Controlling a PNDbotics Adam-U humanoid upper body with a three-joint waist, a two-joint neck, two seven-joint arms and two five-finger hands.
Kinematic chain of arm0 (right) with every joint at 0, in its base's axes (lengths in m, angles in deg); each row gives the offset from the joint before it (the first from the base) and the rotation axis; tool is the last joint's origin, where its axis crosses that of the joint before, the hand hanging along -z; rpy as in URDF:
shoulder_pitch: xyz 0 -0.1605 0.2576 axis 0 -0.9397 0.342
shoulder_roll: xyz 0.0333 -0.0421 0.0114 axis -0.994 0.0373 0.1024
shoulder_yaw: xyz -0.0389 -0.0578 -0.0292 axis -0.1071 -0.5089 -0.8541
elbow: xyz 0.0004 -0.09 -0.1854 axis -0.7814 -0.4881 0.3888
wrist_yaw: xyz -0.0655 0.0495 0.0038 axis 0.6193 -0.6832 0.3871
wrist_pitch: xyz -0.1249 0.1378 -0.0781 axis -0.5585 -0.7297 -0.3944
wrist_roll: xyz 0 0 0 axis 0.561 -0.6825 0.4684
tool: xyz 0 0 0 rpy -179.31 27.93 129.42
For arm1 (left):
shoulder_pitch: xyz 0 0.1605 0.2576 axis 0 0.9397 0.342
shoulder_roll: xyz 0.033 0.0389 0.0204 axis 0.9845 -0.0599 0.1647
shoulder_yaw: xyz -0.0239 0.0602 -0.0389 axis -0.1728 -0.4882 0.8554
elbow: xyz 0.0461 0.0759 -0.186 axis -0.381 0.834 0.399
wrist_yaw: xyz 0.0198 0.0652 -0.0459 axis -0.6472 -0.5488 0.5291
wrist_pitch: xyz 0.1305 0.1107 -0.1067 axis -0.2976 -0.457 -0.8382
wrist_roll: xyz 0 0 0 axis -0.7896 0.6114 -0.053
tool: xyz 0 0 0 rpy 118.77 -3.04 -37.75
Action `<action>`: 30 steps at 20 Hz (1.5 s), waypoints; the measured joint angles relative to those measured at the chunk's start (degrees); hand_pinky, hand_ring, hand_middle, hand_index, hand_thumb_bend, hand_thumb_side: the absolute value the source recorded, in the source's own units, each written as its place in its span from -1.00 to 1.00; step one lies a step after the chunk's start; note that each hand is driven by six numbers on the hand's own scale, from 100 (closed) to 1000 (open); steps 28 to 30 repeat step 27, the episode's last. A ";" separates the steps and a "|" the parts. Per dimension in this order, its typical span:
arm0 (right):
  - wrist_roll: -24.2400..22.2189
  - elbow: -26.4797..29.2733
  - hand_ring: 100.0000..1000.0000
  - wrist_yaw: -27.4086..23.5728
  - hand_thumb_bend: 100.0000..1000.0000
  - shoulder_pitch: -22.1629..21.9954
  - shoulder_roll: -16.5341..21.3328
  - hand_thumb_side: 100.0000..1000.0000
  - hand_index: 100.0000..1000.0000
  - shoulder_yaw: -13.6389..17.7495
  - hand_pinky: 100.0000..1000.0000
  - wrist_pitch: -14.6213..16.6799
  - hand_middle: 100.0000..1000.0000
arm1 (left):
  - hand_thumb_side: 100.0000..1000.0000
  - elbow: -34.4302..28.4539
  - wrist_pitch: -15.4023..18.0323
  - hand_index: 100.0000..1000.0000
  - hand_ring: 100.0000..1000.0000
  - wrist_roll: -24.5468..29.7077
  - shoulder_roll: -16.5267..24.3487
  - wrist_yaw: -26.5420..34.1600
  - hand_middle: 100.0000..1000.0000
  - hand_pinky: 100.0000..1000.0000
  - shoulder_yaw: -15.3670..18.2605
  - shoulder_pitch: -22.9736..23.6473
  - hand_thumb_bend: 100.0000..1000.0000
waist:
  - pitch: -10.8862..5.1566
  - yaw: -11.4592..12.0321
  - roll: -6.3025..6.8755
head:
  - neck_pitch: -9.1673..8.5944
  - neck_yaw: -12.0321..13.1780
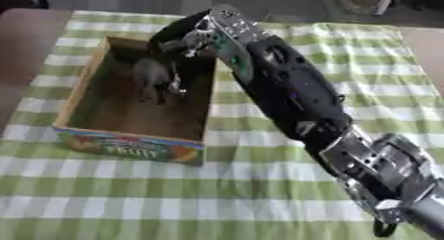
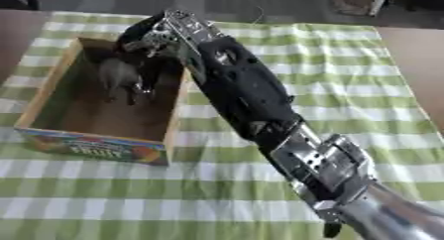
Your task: Pick up objects on the table and place them in the box.
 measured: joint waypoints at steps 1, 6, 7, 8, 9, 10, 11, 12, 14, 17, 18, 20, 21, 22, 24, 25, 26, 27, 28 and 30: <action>-0.09 0.13 1.00 -1.04 0.00 0.00 0.00 -0.14 1.00 0.02 1.00 -0.09 1.00 | 0.56 0.00 0.00 0.03 -0.37 0.00 0.00 0.00 0.37 -0.45 0.00 0.00 -1.00 | 0.00 0.00 0.00 | 0.00 -0.01; -0.58 0.27 1.00 -2.05 0.58 0.01 0.35 0.22 1.00 -0.30 1.00 -0.58 1.00 | 0.56 0.00 -0.01 0.03 -0.37 0.01 0.00 0.00 0.37 -0.45 0.00 -0.06 -1.00 | 0.00 0.00 -0.02 | -0.14 -0.05; -0.62 0.27 1.00 -1.80 0.58 0.01 0.47 0.22 1.00 -0.32 1.00 -0.61 1.00 | 0.56 0.00 -0.01 0.03 -0.37 0.01 0.00 0.00 0.37 -0.45 0.00 -0.07 -1.00 | 0.00 0.00 -0.02 | -0.16 -0.06; -0.61 0.27 1.00 -1.51 0.47 0.01 0.51 0.21 1.00 -0.32 1.00 -0.62 1.00 | 0.56 0.00 -0.01 0.03 -0.37 0.01 0.00 0.00 0.37 -0.45 0.00 -0.07 -1.00 | 0.00 0.00 -0.02 | -0.16 -0.06; -0.55 0.33 1.00 -1.38 0.39 0.01 0.51 0.22 1.00 -0.32 1.00 -0.61 1.00 | 0.56 0.00 -0.01 0.03 -0.37 0.01 0.00 0.00 0.37 -0.45 0.00 -0.07 -1.00 | 0.00 0.00 -0.02 | -0.16 -0.06; -0.40 0.55 1.00 -1.33 0.36 0.01 0.51 0.22 1.00 -0.29 1.00 -0.59 1.00 | 0.56 0.00 -0.01 0.03 -0.37 0.01 0.00 0.00 0.37 -0.45 0.00 -0.07 -1.00 | 0.00 0.00 -0.02 | -0.16 -0.06; -0.16 0.94 1.00 -1.34 0.31 0.00 0.52 0.22 1.00 -0.27 1.00 -0.56 1.00 | 0.56 0.00 -0.01 0.03 -0.37 0.01 0.00 0.01 0.37 -0.45 0.00 -0.08 -1.00 | 0.00 -0.01 -0.02 | -0.16 -0.06; 0.11 1.58 1.00 -1.39 0.28 0.00 0.54 0.24 1.00 -0.25 1.00 -0.55 1.00 | 0.56 0.00 -0.01 0.03 -0.37 0.01 0.00 0.02 0.37 -0.45 0.00 -0.08 -1.00 | 0.00 -0.01 -0.02 | -0.16 -0.06; 0.72 3.30 1.00 -1.85 0.21 0.00 0.77 0.28 1.00 -0.07 1.00 -0.71 1.00 | 0.56 0.00 -0.01 0.03 -0.37 0.01 0.00 0.02 0.37 -0.45 0.00 -0.08 -1.00 | -0.03 -0.04 0.00 | -0.16 -0.05; 1.64 7.14 1.00 -3.19 -0.02 -0.07 1.85 0.42 1.00 0.34 0.98 -1.26 1.00 | 0.56 0.00 -0.01 0.04 -0.36 0.01 0.00 0.02 0.37 -0.45 0.00 -0.08 -1.00 | -0.31 -0.32 0.02 | -0.16 0.05; 2.00 8.74 1.00 -3.88 -0.10 -0.10 2.40 0.49 1.00 0.46 0.97 -1.54 1.00 | 0.56 0.00 -0.01 0.04 -0.36 0.01 0.00 0.02 0.37 -0.45 0.00 -0.08 -1.00 | -0.40 -0.34 0.03 | -0.16 0.15; 3.15 12.74 1.00 -5.14 -0.35 -0.38 3.77 0.65 1.00 0.64 0.95 -2.40 0.99 | 0.56 0.00 -0.02 0.04 -0.36 -0.01 0.00 0.02 0.37 -0.45 0.00 -0.07 -1.00 | -0.66 -0.53 0.05 | -0.15 0.40; 3.87 14.86 1.00 -5.73 -0.57 -0.67 4.54 0.73 1.00 0.81 0.94 -3.05 0.97 | 0.56 0.00 -0.02 0.04 -0.36 -0.01 0.01 0.02 0.37 -0.45 0.00 -0.07 -1.00 | -0.78 -0.68 0.07 | -0.15 0.55; 4.59 16.88 1.00 -6.31 -0.74 -0.96 5.34 0.79 1.00 0.93 0.92 -3.78 0.94 | 0.56 0.00 -0.02 0.04 -0.36 -0.03 0.01 0.02 0.37 -0.45 0.01 -0.07 -1.00 | -0.87 -0.73 0.15 | -0.14 0.74; 6.52 21.01 0.97 -7.75 -0.90 -1.68 6.87 0.90 1.00 1.59 0.90 -5.77 0.91 | 0.55 0.00 -0.03 0.04 -0.36 -0.12 0.02 0.02 0.37 -0.45 0.01 -0.05 -1.00 | -0.97 -0.88 0.32 | -0.13 1.15; 7.64 23.07 0.95 -8.49 -0.93 -2.16 7.69 0.94 1.00 2.01 0.89 -7.01 0.90 | 0.55 0.00 -0.02 0.04 -0.36 -0.19 0.03 0.02 0.37 -0.45 0.02 -0.04 -1.00 | -1.03 -1.04 0.39 | -0.10 1.32; 8.72 25.04 0.93 -9.25 -1.00 -2.71 8.58 0.99 1.00 2.43 0.89 -8.35 0.87 | 0.56 0.00 0.00 0.04 -0.36 -0.25 0.03 0.02 0.37 -0.45 0.02 -0.03 -1.00 | -1.10 -1.11 0.48 | 0.04 1.49; 9.86 26.97 0.91 -10.02 -1.00 -3.27 9.35 1.00 0.98 2.87 0.88 -9.70 0.86 | 0.55 0.00 0.04 0.04 -0.36 -0.32 0.03 0.02 0.37 -0.45 0.02 0.01 -1.00 | -1.20 -1.14 0.56 | 0.31 1.63; 9.86 26.97 0.91 -10.02 -1.00 -3.27 9.35 1.00 0.98 2.87 0.88 -9.70 0.86 | 0.55 0.00 0.04 0.04 -0.36 -0.32 0.03 0.02 0.37 -0.45 0.02 0.01 -1.00 | -1.20 -1.14 0.56 | 0.31 1.63; 9.86 26.97 0.91 -10.02 -1.00 -3.27 9.35 1.00 0.98 2.87 0.88 -9.70 0.86 | 0.55 0.00 0.04 0.04 -0.36 -0.32 0.03 0.02 0.37 -0.45 0.02 0.01 -1.00 | -1.20 -1.14 0.56 | 0.31 1.63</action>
